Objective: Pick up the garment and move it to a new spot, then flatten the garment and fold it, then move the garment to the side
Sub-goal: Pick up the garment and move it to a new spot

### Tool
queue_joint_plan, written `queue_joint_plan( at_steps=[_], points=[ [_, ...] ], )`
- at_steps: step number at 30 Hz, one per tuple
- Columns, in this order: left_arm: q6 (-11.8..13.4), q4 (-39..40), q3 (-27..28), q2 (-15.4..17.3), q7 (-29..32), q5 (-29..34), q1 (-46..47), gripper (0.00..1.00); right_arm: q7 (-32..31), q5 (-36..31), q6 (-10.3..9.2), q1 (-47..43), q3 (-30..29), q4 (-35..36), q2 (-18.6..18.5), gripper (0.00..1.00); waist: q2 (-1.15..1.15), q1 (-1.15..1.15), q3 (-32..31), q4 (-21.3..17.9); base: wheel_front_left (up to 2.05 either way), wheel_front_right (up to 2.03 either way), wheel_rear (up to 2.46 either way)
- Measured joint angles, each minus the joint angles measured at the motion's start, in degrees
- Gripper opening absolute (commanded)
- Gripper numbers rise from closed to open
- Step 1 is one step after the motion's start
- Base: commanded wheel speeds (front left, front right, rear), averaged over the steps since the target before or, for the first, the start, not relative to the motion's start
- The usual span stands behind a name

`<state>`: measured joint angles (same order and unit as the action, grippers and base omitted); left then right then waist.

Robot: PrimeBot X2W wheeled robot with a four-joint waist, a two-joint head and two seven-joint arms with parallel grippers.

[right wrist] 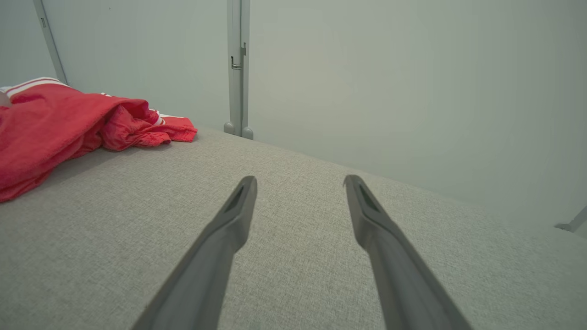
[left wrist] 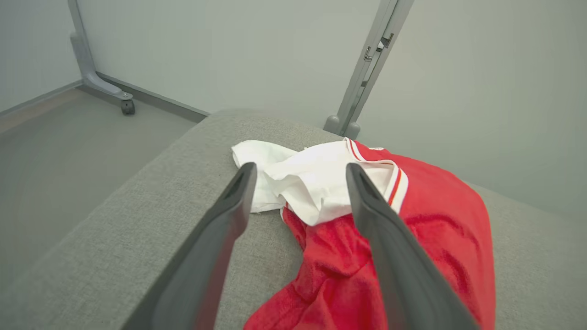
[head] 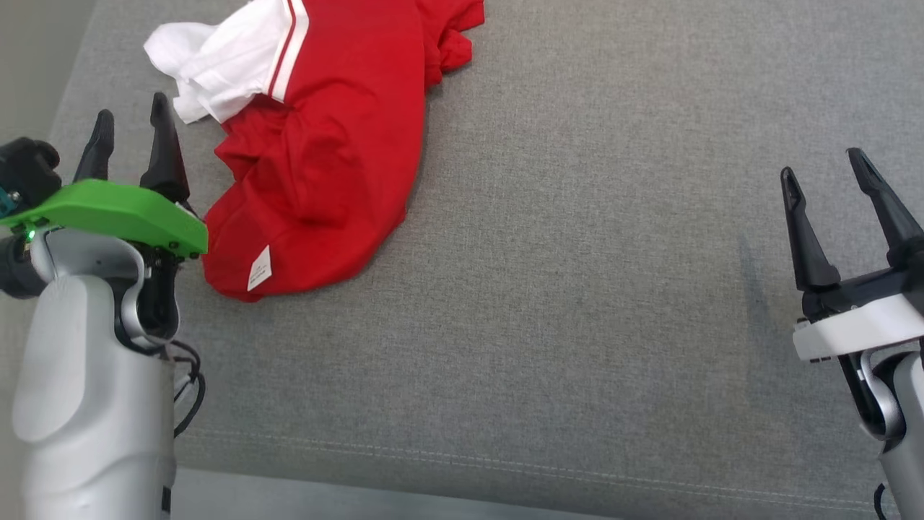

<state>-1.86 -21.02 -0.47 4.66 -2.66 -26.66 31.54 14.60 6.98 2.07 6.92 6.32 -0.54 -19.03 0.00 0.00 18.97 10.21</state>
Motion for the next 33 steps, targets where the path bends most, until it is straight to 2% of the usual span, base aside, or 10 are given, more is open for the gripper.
queue_joint_plan(
  at_steps=[5,12,19,20,21,22,33],
  points=[
    [-1.57,-4.26,1.27,-2.7,5.92,-8.37,6.17,1.0,0.0,-0.47,0.36,2.87,-0.21,-0.03,-0.26,1.0,0.0,0.0,4.05,-0.97,0.0,0.0,0.0],
    [-1.64,-8.93,1.24,-3.04,10.13,-10.8,9.67,1.0,0.0,-0.49,0.35,3.86,-0.49,-0.77,-0.16,1.0,0.0,0.0,6.09,-2.43,0.0,0.0,0.0],
    [-1.74,-11.51,1.07,-2.97,10.67,-10.77,12.23,1.0,0.0,-0.49,0.29,4.47,-1.0,-1.4,0.24,1.0,0.0,0.0,6.52,-3.17,0.0,0.0,0.0],
    [-1.87,-11.59,0.88,-2.97,10.67,-10.77,12.73,0.8,0.0,-0.49,0.29,4.46,-1.02,-1.56,0.3,1.0,0.0,0.0,6.48,-3.22,0.0,0.0,0.0],
    [-2.27,-11.6,0.65,-2.98,10.66,-10.78,13.18,0.42,0.0,-0.49,0.27,4.46,-1.09,-1.64,0.37,1.0,0.0,0.0,6.48,-3.26,0.0,0.0,0.0],
    [-2.63,-11.62,0.42,-2.98,10.59,-10.79,13.67,0.0,0.0,-0.49,0.27,4.46,-1.16,-1.68,0.46,1.0,0.0,0.0,6.48,-3.29,0.0,0.0,0.0],
    [-4.28,-13.77,-2.97,-3.12,9.67,-10.9,14.57,0.0,0.0,-0.48,-0.24,4.44,-1.9,-3.45,1.34,1.0,0.0,0.0,4.68,-3.5,0.0,0.0,0.0]
  ],
)
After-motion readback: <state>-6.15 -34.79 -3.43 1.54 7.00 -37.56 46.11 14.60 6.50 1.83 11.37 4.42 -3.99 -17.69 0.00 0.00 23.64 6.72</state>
